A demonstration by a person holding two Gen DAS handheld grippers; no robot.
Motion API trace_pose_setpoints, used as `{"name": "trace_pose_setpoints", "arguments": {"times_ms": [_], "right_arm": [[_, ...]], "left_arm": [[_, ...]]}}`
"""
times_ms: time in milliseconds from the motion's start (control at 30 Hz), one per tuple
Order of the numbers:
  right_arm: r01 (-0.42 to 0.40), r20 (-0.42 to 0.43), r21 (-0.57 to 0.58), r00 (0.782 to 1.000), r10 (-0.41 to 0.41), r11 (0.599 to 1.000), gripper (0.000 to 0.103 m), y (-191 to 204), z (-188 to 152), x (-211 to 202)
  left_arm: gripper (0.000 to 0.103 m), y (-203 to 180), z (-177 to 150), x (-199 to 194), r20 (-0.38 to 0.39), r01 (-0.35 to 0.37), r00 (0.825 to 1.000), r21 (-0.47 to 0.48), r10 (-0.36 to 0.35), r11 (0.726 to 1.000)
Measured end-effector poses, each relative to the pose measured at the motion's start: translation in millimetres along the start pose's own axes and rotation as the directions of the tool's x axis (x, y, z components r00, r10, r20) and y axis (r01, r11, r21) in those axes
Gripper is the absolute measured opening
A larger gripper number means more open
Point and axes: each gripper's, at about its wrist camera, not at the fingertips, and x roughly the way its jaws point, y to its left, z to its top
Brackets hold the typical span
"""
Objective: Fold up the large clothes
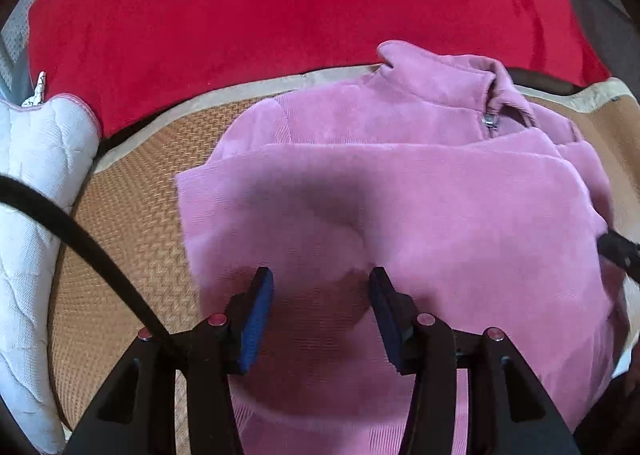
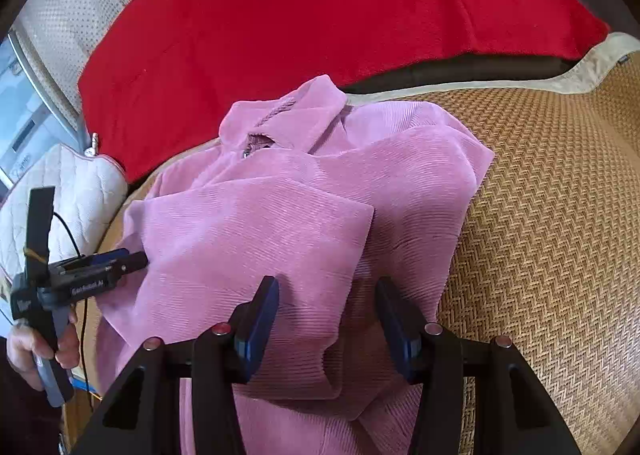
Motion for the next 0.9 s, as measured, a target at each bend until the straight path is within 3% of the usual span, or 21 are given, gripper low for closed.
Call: {"name": "trace_pose_setpoints", "arguments": {"times_ms": [167,233,467,600,733,767,800,900], "right_arm": [[-0.057,0.014,0.020,0.998,0.057,0.998,0.057,-4.2,-2.3,-13.3],[-0.091,0.025,0.024,0.996,0.090,0.996,0.070,-5.0,-5.1,-20.8],[-0.089,0.048,-0.021,0.995,0.089,0.996,0.071,-3.6,-20.5,-43.2],[-0.080,0.067,-0.054,0.994,0.084,0.995,0.071,-3.8,-34.4,-60.1],[-0.090,0.092,-0.092,0.991,0.098,0.992,0.071,-4.5,-54.5,-82.6],[-0.095,0.093,-0.105,0.990,0.105,0.990,0.071,-4.1,-61.6,-88.7],[-0.101,0.091,-0.115,0.990,0.111,0.988,0.071,-4.6,-69.0,-94.0],[-0.143,0.065,-0.117,0.986,0.152,0.983,0.071,-9.6,-94.4,-108.0]], "left_arm": [[0.058,24.7,-50.2,-44.9,0.044,0.028,0.999,-0.003,-0.028,1.000],[0.064,37.7,-72.8,-62.0,0.065,0.021,0.998,-0.011,-0.020,1.000],[0.070,108.5,-162.4,-115.5,0.115,0.024,0.993,-0.126,-0.009,0.992],[0.070,142.3,-210.9,-149.7,0.136,-0.055,0.988,-0.150,0.076,0.987],[0.072,183.2,-248.5,-194.8,0.170,-0.188,0.961,-0.176,0.218,0.966],[0.078,190.8,-253.9,-201.7,0.174,-0.202,0.956,-0.189,0.235,0.961],[0.084,199.5,-262.0,-208.9,0.177,-0.204,0.954,-0.204,0.241,0.958],[0.084,206.7,-279.6,-208.8,0.178,-0.133,0.969,-0.215,0.173,0.967]]}}
